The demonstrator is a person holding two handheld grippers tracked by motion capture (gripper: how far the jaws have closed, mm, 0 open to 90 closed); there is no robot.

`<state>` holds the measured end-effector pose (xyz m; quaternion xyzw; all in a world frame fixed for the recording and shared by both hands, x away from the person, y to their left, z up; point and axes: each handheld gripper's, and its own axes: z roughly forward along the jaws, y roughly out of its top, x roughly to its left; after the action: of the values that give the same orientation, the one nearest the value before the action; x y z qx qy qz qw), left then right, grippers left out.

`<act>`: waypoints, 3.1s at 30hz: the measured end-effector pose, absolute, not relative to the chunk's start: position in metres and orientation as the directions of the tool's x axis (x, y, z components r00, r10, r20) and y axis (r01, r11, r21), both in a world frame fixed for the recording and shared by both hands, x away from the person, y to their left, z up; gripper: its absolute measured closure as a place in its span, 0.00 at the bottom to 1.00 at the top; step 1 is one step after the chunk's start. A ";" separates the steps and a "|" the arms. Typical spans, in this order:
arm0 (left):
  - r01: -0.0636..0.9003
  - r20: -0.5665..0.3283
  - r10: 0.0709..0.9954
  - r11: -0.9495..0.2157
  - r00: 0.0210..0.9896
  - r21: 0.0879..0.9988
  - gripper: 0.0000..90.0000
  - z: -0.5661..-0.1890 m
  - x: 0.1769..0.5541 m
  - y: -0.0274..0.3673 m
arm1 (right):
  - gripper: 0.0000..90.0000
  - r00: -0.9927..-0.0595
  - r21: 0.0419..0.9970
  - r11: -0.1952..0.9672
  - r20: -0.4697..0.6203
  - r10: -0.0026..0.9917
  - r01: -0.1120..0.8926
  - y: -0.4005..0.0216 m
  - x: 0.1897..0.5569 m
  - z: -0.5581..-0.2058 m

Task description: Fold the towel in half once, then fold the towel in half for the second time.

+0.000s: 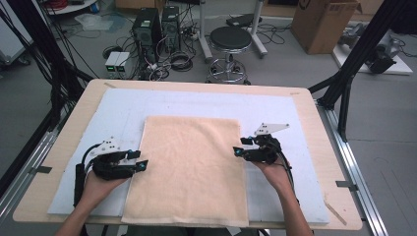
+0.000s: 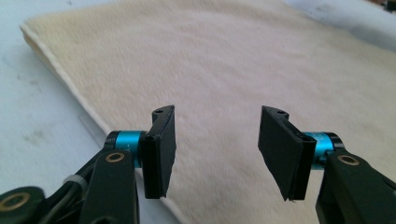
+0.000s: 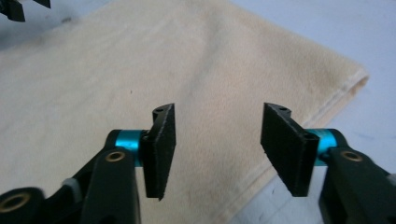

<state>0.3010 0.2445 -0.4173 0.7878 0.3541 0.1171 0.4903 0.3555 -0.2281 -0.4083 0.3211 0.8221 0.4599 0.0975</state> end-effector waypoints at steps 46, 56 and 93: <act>0.464 -0.169 0.744 -0.209 0.647 0.861 0.44 -0.385 0.369 0.252 | 0.23 -0.734 0.810 0.339 0.158 0.660 0.479 -0.215 0.383 -0.404; 0.471 -0.152 0.776 -0.203 0.613 0.858 0.44 -0.363 0.404 0.251 | 0.23 -0.723 0.801 0.368 0.113 0.682 0.472 -0.219 0.414 -0.370; 0.640 -0.218 0.854 -0.162 0.472 0.751 0.92 -0.437 0.472 0.236 | 0.91 -0.657 0.684 0.367 0.217 0.722 0.630 -0.213 0.480 -0.434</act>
<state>0.4718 0.2359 -0.4370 0.7512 0.4972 0.1295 0.4144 0.4797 -0.2134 -0.4343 0.4101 0.8246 0.3850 0.0596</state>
